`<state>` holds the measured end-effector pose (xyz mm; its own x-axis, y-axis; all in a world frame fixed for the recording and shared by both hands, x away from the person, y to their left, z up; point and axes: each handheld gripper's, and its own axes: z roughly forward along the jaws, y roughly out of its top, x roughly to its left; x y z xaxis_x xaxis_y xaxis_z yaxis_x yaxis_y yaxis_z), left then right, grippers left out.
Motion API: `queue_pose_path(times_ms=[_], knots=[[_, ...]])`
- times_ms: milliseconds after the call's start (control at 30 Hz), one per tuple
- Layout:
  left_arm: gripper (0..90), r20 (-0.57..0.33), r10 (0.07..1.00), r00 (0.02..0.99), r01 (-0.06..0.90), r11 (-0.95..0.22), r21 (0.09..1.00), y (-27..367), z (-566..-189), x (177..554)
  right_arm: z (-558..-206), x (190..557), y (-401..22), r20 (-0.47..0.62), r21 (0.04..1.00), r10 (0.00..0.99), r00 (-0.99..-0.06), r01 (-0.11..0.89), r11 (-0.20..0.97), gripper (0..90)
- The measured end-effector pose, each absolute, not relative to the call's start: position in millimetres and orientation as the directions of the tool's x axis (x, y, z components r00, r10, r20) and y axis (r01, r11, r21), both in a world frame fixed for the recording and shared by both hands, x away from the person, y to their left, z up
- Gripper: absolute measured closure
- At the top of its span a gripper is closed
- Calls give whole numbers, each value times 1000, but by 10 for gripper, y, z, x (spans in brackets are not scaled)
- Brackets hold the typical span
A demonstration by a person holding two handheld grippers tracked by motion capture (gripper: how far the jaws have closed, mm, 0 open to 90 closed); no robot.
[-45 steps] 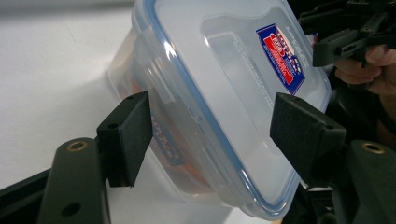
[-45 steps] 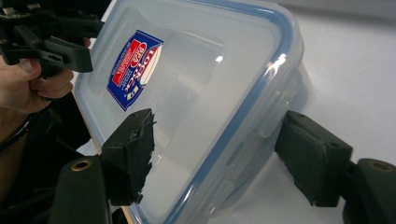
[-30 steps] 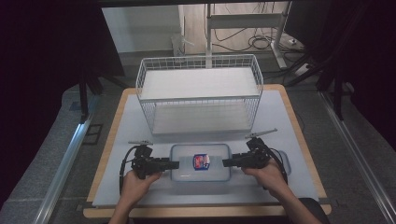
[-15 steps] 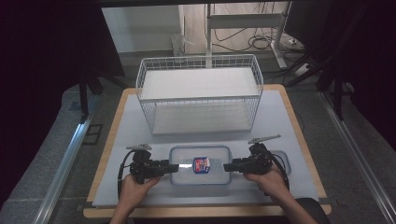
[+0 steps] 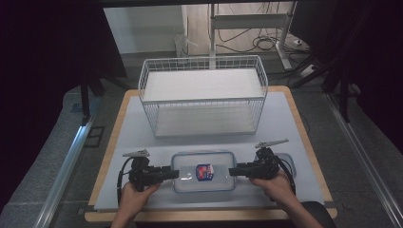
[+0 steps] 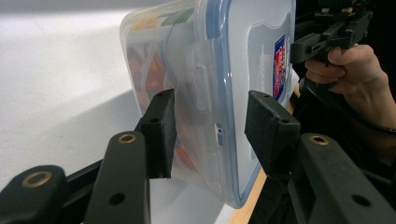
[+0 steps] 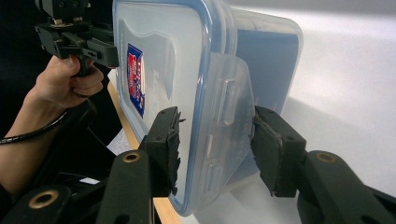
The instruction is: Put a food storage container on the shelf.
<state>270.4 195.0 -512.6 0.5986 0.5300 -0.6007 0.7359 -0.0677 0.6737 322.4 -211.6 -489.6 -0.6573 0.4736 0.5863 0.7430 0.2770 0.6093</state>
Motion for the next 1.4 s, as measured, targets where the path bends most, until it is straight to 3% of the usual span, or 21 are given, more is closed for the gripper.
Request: queue_pose_path(times_ms=[233, 333, 767, 1167, 1400], knots=[[525, -592, 528, 609, 725, -68, 686, 1943, -5167, 2675, -4901, 3228, -2120, 586, 613, 468, -661, 740, 277, 535], [466, -605, 534, 591, 750, -89, 655, 1905, -5216, 2688, -4916, 3238, -2131, 597, 599, 470, -650, 751, 278, 529], [559, -722, 466, 512, 817, -6, 576, 2016, -5276, 2729, -4916, 3227, -2117, 596, 605, 465, -655, 747, 276, 539], [563, -674, 521, 524, 784, 16, 621, 2013, -5109, 2718, -4897, 3230, -2073, 589, 618, 478, -651, 744, 253, 540], [564, -635, 531, 561, 742, 17, 670, 1972, -4870, 2772, -4677, 3280, -2107, 558, 672, 478, -679, 707, 220, 536]])
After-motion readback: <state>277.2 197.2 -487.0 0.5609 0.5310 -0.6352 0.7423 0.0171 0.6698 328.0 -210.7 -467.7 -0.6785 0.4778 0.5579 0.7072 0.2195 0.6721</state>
